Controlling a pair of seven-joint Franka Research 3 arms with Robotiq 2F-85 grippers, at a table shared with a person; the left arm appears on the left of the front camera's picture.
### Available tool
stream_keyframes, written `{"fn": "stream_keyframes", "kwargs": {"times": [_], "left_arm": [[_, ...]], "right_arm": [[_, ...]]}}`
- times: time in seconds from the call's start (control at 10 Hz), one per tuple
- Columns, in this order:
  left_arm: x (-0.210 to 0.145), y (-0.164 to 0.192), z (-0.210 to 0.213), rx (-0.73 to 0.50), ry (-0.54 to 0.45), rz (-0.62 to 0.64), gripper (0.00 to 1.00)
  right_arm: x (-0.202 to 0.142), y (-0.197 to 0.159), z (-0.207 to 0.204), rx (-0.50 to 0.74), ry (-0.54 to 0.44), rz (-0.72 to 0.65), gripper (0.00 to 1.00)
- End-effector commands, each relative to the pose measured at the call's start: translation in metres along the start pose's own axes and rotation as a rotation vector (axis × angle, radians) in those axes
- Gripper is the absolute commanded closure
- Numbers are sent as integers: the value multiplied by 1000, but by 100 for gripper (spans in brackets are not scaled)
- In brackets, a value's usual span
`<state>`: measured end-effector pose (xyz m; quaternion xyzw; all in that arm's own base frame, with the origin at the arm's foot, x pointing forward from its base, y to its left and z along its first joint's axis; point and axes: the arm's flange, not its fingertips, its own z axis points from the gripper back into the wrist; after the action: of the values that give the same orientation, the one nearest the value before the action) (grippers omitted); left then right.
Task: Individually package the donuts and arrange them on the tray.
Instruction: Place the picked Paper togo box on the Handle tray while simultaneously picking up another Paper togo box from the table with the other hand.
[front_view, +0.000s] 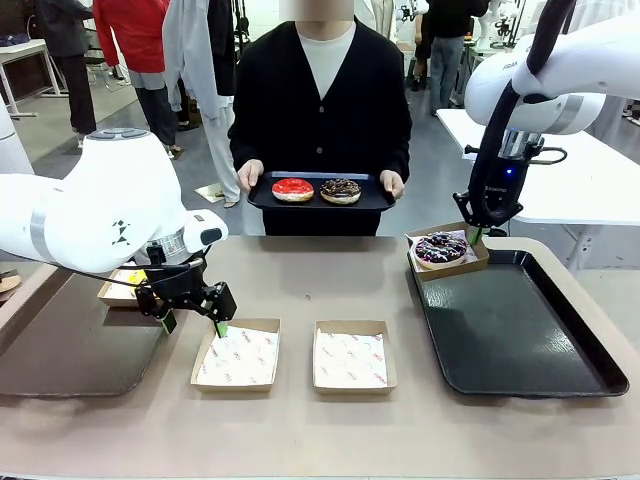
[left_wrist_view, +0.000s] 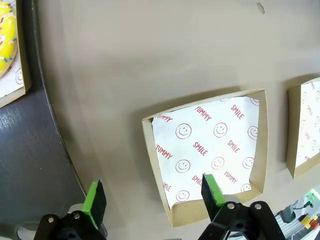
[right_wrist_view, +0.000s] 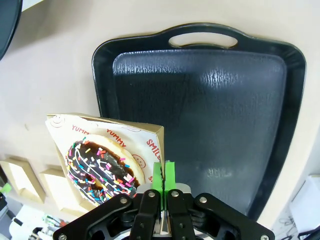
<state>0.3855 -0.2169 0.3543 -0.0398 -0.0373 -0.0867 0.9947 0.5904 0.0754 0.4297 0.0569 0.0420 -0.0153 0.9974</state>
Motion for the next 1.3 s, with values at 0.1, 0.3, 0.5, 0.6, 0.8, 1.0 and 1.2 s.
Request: {"fn": "stream_keyframes", "kwargs": {"times": [0.1, 0.3, 0.5, 0.6, 0.8, 1.0, 1.2], "left_arm": [[0, 0, 0, 0, 0, 0, 0], [4, 0, -9, -33, 19, -24, 0], [4, -1, -11, -30, 15, -9, 0], [5, -1, -14, -8, 2, 8, 0], [9, -2, -25, -15, 26, 27, 0], [12, -5, -31, -14, 29, 39, 0], [14, -6, -36, -10, 44, 41, 0]], "right_arm": [[0, 0, 0, 0, 0, 0, 99], [-7, -13, -6, -23, -36, 11, 99], [-15, -17, -9, -43, -67, 23, 99], [-17, -20, -12, -73, -89, 32, 99], [-19, -24, -21, -89, -77, 49, 99], [-17, -22, -28, -89, -67, 58, 99], [-12, -24, -36, -78, -53, 56, 99]]}}
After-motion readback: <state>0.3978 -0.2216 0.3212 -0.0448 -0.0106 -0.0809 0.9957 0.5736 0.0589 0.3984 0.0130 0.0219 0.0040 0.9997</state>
